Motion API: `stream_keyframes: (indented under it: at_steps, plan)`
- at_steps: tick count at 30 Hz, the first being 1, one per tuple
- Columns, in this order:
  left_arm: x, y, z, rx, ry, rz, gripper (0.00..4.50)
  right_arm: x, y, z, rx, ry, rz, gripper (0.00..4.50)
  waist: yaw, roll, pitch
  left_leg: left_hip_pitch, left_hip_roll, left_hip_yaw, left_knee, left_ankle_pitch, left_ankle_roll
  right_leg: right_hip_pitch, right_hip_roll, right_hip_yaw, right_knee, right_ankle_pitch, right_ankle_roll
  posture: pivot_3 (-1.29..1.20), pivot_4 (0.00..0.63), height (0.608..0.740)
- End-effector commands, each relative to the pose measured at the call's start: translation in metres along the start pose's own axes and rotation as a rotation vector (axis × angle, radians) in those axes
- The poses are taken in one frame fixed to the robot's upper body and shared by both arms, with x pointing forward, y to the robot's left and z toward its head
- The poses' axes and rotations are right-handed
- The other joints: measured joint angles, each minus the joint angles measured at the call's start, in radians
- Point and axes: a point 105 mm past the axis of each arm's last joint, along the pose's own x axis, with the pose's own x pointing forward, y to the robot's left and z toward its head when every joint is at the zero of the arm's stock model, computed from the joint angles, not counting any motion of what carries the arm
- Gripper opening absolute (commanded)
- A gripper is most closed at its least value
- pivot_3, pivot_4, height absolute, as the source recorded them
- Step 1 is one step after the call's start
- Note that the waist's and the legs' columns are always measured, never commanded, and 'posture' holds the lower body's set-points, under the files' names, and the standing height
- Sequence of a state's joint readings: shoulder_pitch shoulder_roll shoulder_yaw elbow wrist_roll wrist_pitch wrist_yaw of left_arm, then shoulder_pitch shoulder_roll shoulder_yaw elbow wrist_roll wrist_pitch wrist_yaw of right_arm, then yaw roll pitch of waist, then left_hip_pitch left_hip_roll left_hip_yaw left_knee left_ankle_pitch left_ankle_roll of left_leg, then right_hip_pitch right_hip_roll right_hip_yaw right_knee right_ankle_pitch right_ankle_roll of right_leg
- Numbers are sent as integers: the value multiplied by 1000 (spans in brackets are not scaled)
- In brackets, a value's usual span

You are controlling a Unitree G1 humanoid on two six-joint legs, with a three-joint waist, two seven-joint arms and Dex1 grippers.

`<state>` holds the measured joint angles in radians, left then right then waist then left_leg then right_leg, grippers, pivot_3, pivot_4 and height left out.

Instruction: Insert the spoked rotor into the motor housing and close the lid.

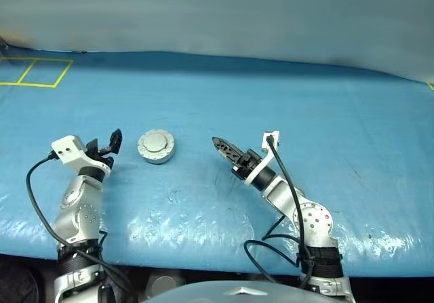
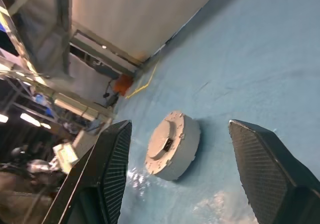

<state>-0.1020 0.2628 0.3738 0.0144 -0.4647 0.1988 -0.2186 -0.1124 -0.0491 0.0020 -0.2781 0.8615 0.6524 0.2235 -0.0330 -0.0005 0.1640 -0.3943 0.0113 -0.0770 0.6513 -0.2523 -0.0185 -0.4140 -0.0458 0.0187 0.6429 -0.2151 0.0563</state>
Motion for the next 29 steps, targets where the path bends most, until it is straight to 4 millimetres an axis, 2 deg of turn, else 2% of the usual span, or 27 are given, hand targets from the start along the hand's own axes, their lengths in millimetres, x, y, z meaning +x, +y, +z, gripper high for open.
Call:
stream_keyframes:
  at_steps: [1,4,6,8,10,12,14,17,19,22,29]
  plan:
    - [-3,-43,33,246,-159,-131,4440,-1,-5,22,-290,-102,-144,3252,3,0,0,0,0,0,0,0,-1,0,0,0,0,0,0,0,150,740]
    - [-10,-69,30,267,-182,-182,4440,-8,-15,30,-533,-141,-289,3252,6,0,0,1,0,0,0,1,-2,0,0,0,0,0,0,0,150,740]
    - [-17,-85,21,266,-168,-204,4440,-16,-20,34,-571,-196,-366,3252,5,0,0,1,0,0,-1,1,-2,0,0,1,1,0,0,0,150,740]
    - [-27,-100,8,283,-146,-242,4440,-28,-22,36,-620,-239,-417,3252,5,0,-1,1,0,1,-1,1,-2,-1,0,1,0,0,0,0,150,740]
    - [-39,-112,-10,315,-106,-292,4440,-39,-25,31,-750,-226,-469,3252,5,0,-1,1,0,1,-2,1,-2,-1,0,1,0,0,0,0,150,740]
    - [-52,-119,-29,277,-43,-311,4440,-55,-34,26,-757,-234,-559,3252,6,-1,-1,1,0,1,-2,1,-2,-1,0,2,0,-1,1,0,150,740]
    - [-59,-120,-40,238,-6,-299,4440,-66,-39,22,-750,-233,-617,3252,6,-1,-1,1,1,1,-2,1,-2,-1,0,2,0,-3,3,0,150,740]
    - [-63,-119,-44,205,5,-275,4440,-73,-41,19,-739,-239,-659,3252,6,-1,-1,2,1,2,-1,1,-2,-1,0,2,1,-6,-3,0,150,740]
    - [-64,-118,-46,122,26,-250,4440,-75,-42,18,-734,-239,-673,3252,5,-1,-1,2,2,2,0,2,-2,0,0,1,1,-5,-3,0,150,740]
    - [-63,-123,-43,215,-1,-301,4440,-73,-42,15,-722,-242,-676,3252,5,-1,-1,2,1,2,2,2,-1,0,0,1,2,-5,-3,0,150,740]
    - [-62,-131,-44,301,-31,-352,4440,-66,-39,19,-736,-257,-662,3252,7,-1,-1,1,1,2,2,2,-1,0,0,2,0,-4,-3,0,150,740]
